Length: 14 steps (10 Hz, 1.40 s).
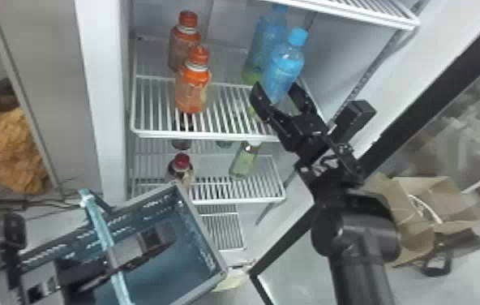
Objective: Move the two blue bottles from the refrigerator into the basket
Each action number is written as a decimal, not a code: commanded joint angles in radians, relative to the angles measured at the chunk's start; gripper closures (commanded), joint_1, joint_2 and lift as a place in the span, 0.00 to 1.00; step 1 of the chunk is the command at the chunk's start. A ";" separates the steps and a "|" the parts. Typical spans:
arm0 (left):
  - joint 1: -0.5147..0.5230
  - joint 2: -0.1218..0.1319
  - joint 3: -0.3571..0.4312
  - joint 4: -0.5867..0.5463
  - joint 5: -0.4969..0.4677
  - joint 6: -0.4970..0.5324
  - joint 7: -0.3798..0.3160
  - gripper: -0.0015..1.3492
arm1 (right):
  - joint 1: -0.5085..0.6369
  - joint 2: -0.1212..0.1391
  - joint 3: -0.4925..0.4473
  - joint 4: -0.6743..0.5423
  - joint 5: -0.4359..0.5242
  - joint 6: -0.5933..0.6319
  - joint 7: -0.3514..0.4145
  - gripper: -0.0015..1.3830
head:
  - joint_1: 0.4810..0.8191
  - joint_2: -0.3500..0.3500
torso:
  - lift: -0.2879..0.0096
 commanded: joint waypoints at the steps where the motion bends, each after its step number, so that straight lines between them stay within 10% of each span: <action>1: -0.001 0.000 -0.001 0.000 0.000 0.000 0.000 0.89 | -0.017 -0.003 0.003 0.017 -0.002 0.008 0.000 0.25 | 0.63 0.02 | 0.93; 5: -0.008 0.004 -0.007 0.003 0.002 0.000 0.000 0.89 | -0.014 -0.006 0.003 0.014 -0.026 0.033 -0.003 0.92 | 0.63 0.02 | 0.93; 14: -0.005 0.026 -0.041 0.005 0.054 -0.042 0.006 0.89 | 0.280 0.002 0.009 -0.356 -0.136 0.139 0.034 0.92 | 0.63 0.03 | 0.93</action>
